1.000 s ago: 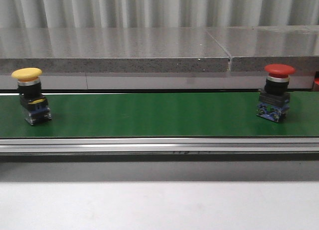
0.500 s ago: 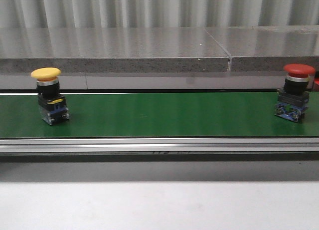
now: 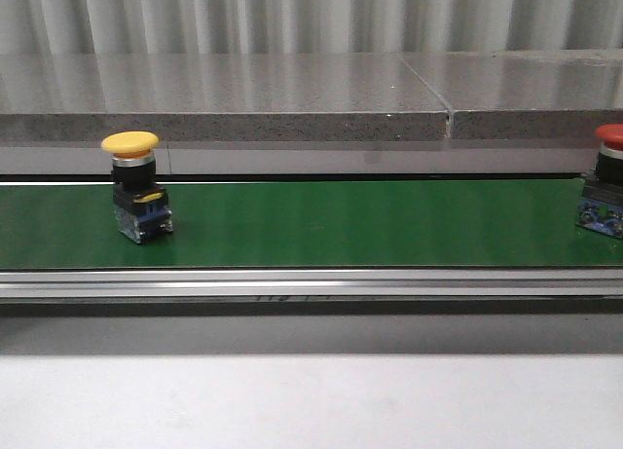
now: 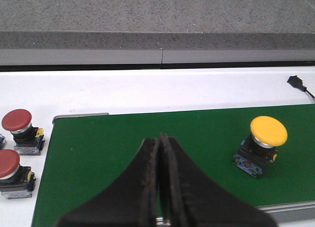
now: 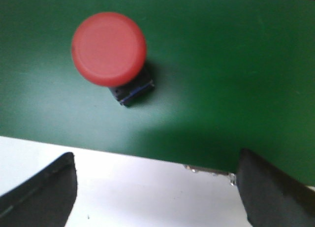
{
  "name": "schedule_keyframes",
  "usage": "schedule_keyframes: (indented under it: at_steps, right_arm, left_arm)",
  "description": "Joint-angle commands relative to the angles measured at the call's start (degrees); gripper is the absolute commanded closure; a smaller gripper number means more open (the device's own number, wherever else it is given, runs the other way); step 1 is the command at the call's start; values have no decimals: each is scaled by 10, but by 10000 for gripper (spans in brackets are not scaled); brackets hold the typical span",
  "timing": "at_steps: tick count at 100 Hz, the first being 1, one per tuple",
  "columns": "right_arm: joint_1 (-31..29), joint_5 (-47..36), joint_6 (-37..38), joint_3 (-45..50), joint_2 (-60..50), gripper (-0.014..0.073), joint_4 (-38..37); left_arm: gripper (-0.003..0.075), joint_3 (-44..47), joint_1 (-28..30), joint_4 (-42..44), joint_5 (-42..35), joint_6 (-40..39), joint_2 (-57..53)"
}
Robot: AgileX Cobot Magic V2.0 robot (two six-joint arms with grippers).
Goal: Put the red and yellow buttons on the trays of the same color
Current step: 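Grasp the red button arriving at the belt's end with the right gripper, then lower the red button into the red tray and open the right gripper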
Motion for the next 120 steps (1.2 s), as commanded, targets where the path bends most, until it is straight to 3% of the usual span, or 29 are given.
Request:
schedule_keyframes:
  at_steps: [1, 25, 32, 41, 51, 59, 87, 120]
  right_arm:
    - [5, -30, -5, -38, 23, -53, 4]
    - [7, -40, -5, -94, 101, -49, 2]
    - [7, -39, -5, -105, 117, -10, -3]
    - [7, -35, -5, -107, 130, 145, -11]
    - [3, -26, -5, -107, 131, 389, -12]
    - [3, -20, -5, -113, 128, 486, -12]
    - [-23, 82, -5, -248, 131, 496, -26]
    - [-175, 99, -6, -400, 177, 496, -26]
  left_arm:
    - [740, -14, -5, -11, -40, -2, -3]
    - [740, -14, -5, -11, -40, -2, -3]
    - [740, -14, -5, -11, -40, -2, -3]
    - [740, -14, -5, -11, -40, -2, -3]
    - [740, -14, -5, -11, -40, -2, -3]
    - [740, -14, -5, -11, -40, -2, -3]
    - [740, -14, -5, -11, -40, -2, -3]
    - [740, -14, -5, -11, -40, -2, -3]
